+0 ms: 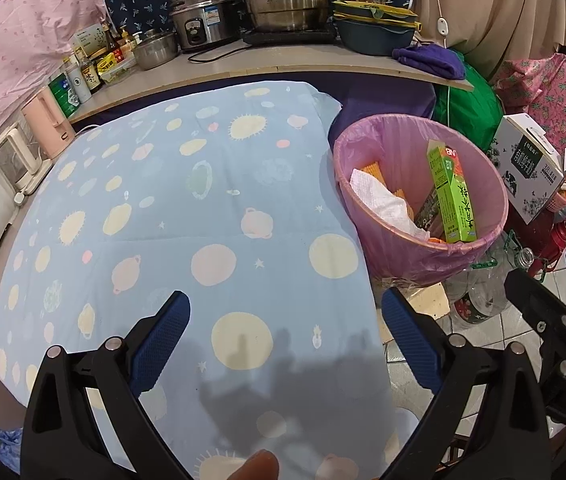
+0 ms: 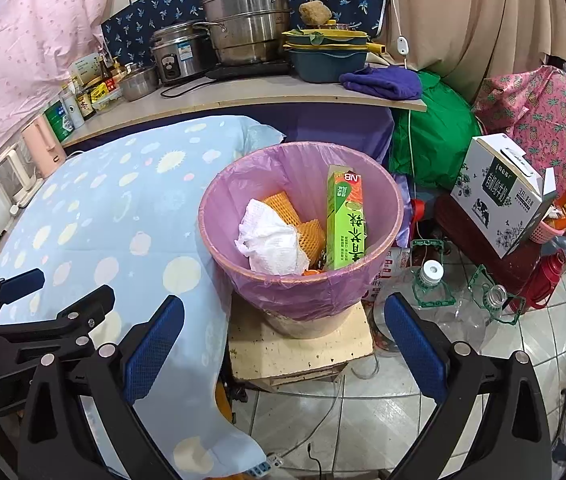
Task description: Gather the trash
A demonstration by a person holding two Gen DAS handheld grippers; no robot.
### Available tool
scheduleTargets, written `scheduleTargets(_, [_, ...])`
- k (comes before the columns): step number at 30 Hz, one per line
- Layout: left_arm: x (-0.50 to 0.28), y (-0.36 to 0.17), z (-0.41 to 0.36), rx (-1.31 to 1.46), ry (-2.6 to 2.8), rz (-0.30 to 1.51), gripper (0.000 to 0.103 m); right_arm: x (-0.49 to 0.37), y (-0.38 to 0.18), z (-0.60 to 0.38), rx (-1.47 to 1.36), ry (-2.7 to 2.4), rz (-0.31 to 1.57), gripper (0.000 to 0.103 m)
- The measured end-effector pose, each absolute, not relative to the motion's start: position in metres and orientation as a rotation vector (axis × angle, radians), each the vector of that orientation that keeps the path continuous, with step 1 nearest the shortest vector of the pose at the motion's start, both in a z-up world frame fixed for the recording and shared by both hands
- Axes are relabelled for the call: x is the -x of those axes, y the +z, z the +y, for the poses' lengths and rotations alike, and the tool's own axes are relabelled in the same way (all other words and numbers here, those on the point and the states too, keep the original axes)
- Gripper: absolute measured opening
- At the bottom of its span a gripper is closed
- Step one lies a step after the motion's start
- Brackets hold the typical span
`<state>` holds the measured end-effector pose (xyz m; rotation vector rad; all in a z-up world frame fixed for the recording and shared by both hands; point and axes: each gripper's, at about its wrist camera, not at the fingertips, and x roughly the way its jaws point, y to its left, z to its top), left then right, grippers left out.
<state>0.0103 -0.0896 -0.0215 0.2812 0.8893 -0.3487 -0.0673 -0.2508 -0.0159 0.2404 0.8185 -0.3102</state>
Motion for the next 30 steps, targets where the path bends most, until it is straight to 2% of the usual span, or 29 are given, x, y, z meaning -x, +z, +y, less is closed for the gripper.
scheduleTargets(30, [-0.013, -0.024, -0.083, -0.274, -0.297, 0.901, 0.092, 0.057, -0.020, -0.244, -0.226, -0.275, 0.825, 0.097])
